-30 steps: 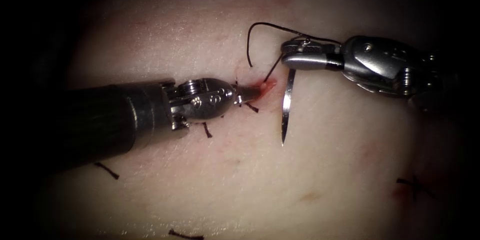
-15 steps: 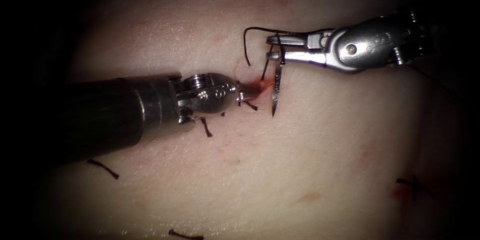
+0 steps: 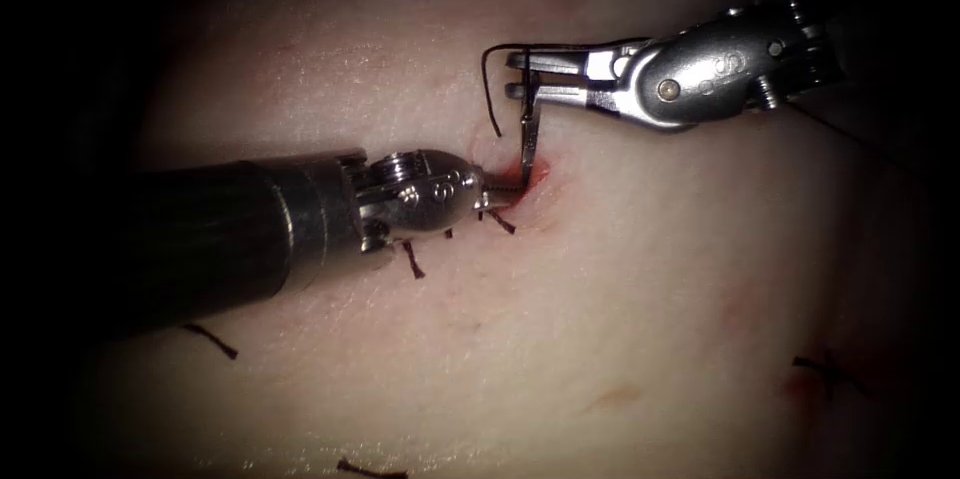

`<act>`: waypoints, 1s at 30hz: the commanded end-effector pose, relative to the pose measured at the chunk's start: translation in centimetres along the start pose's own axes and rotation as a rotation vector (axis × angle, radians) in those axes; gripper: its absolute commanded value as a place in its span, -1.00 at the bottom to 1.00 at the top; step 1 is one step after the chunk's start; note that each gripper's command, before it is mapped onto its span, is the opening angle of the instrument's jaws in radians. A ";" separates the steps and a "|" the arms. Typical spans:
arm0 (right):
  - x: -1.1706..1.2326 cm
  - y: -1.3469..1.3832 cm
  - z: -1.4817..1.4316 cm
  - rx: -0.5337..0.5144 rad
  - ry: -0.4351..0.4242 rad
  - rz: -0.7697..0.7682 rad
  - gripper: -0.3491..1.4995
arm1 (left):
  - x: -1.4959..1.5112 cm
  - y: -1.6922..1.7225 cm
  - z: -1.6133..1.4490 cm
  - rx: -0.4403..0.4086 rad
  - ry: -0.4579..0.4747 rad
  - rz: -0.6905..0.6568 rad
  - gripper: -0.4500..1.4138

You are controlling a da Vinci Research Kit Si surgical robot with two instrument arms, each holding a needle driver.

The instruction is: Wound Closure

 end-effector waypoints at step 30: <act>-0.25 -0.37 0.02 -0.065 -0.031 -0.071 -1.00 | 0.07 -0.04 -0.06 -0.011 0.008 -0.018 -0.37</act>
